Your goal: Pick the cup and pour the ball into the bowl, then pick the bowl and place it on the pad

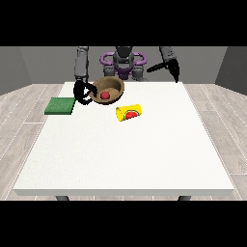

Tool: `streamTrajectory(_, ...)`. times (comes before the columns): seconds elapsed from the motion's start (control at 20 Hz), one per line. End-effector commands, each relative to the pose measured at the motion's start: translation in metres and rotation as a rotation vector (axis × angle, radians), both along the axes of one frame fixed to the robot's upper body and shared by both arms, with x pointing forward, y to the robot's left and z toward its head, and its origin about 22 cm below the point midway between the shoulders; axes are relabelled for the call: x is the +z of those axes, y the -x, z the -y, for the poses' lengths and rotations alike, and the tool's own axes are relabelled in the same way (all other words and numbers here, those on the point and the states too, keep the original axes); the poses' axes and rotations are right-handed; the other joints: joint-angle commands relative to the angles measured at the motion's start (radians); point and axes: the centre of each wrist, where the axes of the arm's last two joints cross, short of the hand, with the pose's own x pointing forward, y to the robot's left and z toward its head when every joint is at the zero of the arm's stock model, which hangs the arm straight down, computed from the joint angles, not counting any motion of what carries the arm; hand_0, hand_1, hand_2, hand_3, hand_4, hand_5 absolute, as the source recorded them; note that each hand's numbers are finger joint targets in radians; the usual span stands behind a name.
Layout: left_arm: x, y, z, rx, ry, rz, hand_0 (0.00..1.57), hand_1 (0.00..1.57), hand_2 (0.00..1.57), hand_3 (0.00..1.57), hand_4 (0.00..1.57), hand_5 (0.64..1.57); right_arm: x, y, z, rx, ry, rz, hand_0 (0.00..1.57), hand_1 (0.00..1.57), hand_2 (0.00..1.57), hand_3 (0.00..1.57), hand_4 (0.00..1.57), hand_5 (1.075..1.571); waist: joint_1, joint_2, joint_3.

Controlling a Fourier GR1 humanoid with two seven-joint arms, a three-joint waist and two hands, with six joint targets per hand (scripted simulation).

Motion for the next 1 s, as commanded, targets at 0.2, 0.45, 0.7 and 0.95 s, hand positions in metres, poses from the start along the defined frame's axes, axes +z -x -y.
streamTrajectory(0.2,-0.029,0.014,-0.044,0.093,-0.005,-0.064,0.0,0.0,0.0,0.0,0.0,1.569,0.044,-0.015,0.039,0.018,-0.037,-0.07,1.57,1.57,1.57,1.57,1.06,1.559,-0.069,-0.07,0.002)
streamTrajectory(0.45,-0.032,0.016,-0.041,0.071,0.011,0.01,0.0,0.0,0.0,0.0,0.0,1.569,0.066,-0.01,0.091,-0.037,-0.073,0.021,1.57,1.57,1.57,1.57,1.07,1.557,-0.071,0.019,0.002)
streamTrajectory(0.7,-0.047,0.019,-0.002,0.102,0.001,0.004,0.0,0.0,0.0,0.0,0.0,1.565,0.06,0.008,0.124,-0.014,-0.078,0.028,1.57,1.57,1.57,1.57,1.07,1.557,-0.101,0.025,0.0023)
streamTrajectory(0.95,-0.01,0.002,0.026,0.067,-0.018,0.191,0.0,0.0,0.0,0.0,0.0,1.565,0.094,0.009,0.17,-0.05,-0.111,0.177,1.57,1.57,1.57,1.57,1.05,1.561,-0.058,0.207,0.0031)
